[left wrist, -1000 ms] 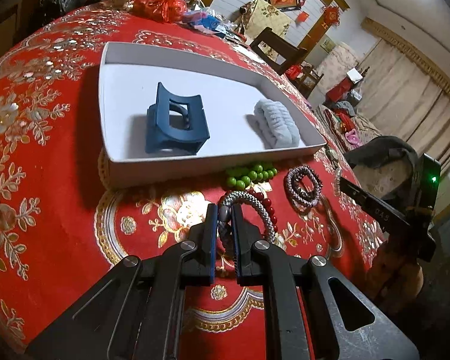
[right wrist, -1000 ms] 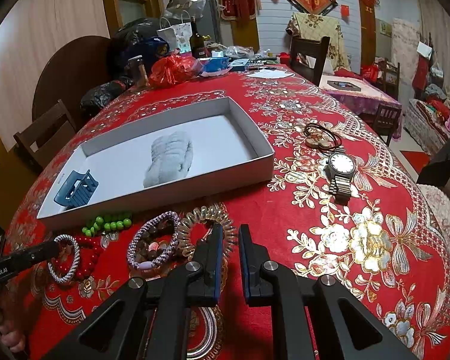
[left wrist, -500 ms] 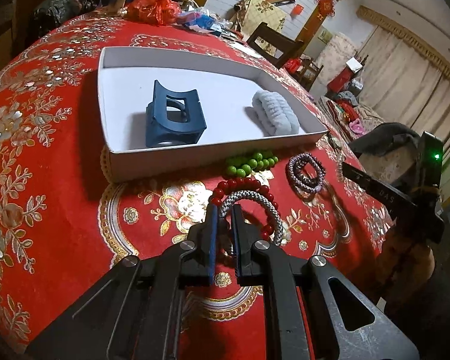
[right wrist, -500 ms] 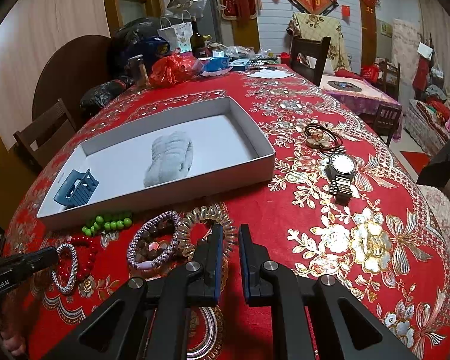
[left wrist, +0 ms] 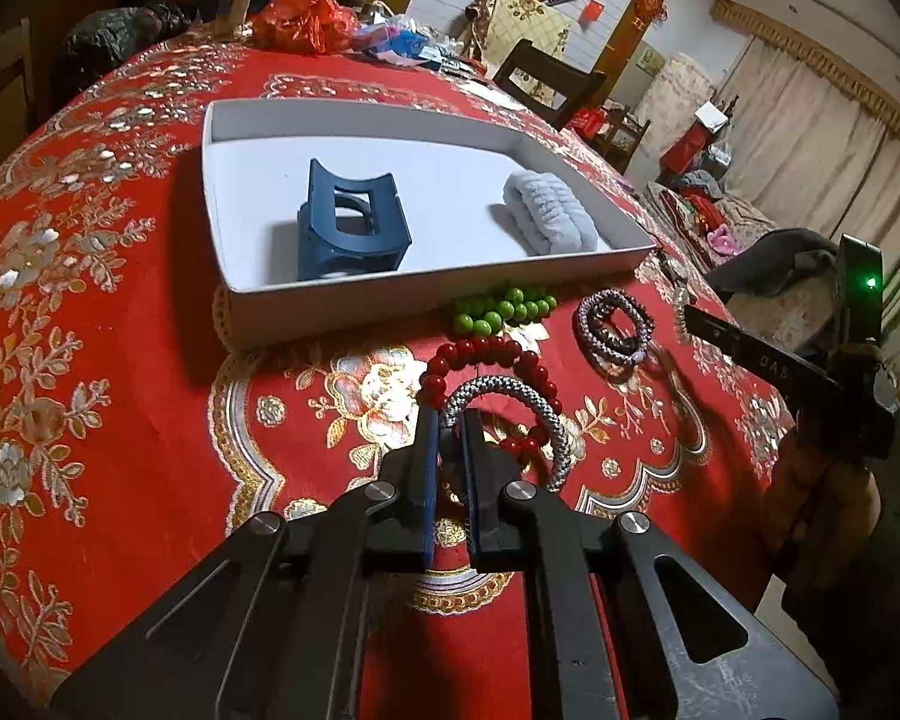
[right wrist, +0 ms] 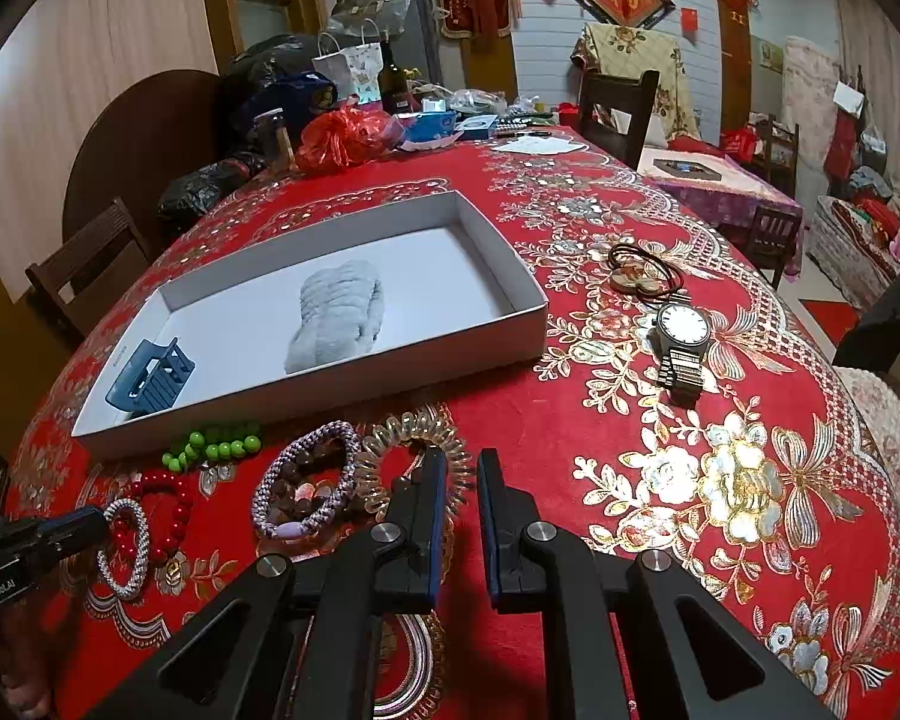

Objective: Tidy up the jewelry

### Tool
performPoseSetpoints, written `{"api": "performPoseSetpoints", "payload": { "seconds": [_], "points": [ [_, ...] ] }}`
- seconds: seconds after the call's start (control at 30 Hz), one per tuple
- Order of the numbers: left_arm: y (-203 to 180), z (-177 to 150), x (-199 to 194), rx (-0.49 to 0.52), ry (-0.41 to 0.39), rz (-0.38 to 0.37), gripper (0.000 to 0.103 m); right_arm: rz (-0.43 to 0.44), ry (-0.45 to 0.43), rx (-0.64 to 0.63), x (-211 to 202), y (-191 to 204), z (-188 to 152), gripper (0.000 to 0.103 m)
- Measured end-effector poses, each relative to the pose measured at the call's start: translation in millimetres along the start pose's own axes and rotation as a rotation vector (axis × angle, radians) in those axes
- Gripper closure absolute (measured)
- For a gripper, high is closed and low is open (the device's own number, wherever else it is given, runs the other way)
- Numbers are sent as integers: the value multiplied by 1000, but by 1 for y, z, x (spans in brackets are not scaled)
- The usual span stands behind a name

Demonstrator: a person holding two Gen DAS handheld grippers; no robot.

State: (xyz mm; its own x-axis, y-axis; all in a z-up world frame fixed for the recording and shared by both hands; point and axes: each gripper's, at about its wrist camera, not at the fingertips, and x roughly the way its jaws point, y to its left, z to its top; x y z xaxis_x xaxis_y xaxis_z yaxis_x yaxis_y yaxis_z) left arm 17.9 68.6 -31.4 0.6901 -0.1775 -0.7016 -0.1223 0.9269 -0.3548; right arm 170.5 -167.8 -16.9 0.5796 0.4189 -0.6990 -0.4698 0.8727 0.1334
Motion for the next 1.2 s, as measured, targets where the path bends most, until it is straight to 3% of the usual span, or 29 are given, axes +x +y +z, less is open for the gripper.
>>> {"api": "performPoseSetpoints", "payload": {
  "seconds": [0.47,0.57,0.73,0.87,1.2],
  "points": [
    [-12,-4,6,60,15,73,97,1,-2,-1,-1,0,0,94],
    [-7,-5,2,37,-7,68,97,-6,-4,-2,-2,1,0,94],
    [8,-6,-20,-31,-128,18,97,-17,-5,-1,-3,1,0,94],
    [14,-4,-22,-69,-131,4,97,-24,-5,-7,-2,2,0,94],
    [7,-5,-19,-45,-111,20,97,-32,-11,-8,-2,3,0,94]
  ]
}}
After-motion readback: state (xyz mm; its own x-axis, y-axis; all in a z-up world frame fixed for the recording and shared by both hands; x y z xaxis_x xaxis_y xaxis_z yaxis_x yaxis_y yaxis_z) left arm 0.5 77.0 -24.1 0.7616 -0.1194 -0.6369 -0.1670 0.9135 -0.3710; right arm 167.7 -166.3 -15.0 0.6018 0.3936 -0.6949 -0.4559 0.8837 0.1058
